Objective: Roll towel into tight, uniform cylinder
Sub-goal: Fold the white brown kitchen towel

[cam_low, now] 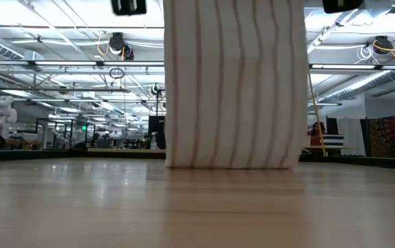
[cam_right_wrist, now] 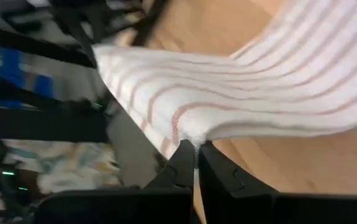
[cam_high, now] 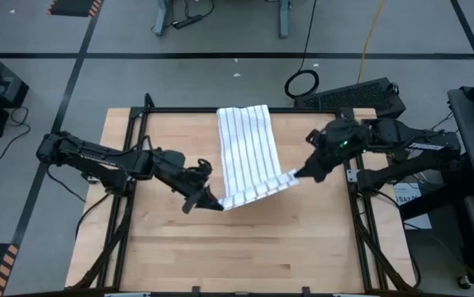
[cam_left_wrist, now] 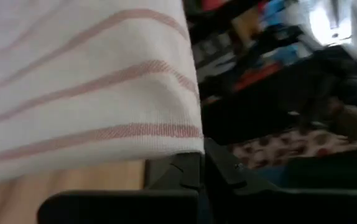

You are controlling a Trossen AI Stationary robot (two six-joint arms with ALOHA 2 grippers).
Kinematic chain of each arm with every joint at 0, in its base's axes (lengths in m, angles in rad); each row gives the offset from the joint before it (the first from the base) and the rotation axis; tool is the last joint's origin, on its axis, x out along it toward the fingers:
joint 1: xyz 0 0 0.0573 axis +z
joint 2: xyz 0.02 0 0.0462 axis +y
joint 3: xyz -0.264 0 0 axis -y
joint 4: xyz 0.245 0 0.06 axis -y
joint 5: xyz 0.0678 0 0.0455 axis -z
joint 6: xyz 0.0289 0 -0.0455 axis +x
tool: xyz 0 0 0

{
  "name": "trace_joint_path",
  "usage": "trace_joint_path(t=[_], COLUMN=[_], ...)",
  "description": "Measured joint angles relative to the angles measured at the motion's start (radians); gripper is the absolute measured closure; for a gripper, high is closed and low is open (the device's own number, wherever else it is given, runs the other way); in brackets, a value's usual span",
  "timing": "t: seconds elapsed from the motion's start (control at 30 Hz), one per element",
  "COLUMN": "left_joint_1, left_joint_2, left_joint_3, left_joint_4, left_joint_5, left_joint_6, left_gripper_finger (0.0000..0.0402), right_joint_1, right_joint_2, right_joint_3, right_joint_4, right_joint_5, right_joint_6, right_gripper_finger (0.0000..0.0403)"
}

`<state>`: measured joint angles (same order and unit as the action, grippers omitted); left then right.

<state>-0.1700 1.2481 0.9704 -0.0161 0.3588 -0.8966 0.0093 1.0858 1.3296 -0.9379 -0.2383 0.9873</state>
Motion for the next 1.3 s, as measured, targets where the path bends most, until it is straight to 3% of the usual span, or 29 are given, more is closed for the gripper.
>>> trace_joint_path(t=[0.13,0.53,1.07,1.3], left_joint_1=[-0.021,-0.082,-0.141,-0.166], left_joint_2=[0.001,0.001,0.001,0.001], left_joint_3=[-0.025,-0.029,-0.029,-0.030], left_joint_4=[-0.038,-0.186,-0.243,-0.281], left_joint_5=[-0.046,-0.050,-0.052,-0.055], left_joint_6=[0.013,0.014,-0.015,-0.066], left_gripper_finger=[0.0400,0.0400,0.0377,0.0373], right_joint_1=[0.062,0.251,0.360,0.380], right_joint_2=[0.048,0.226,0.386,0.386], right_joint_3=[-0.008,-0.009,-0.009,-0.009], right_joint_4=[-0.030,0.009,0.160,0.190], right_joint_5=[0.006,0.007,-0.033,-0.031], right_joint_6=[0.032,0.131,0.202,0.260], right_gripper_finger=[0.0403,0.0403,0.0401,0.0332])
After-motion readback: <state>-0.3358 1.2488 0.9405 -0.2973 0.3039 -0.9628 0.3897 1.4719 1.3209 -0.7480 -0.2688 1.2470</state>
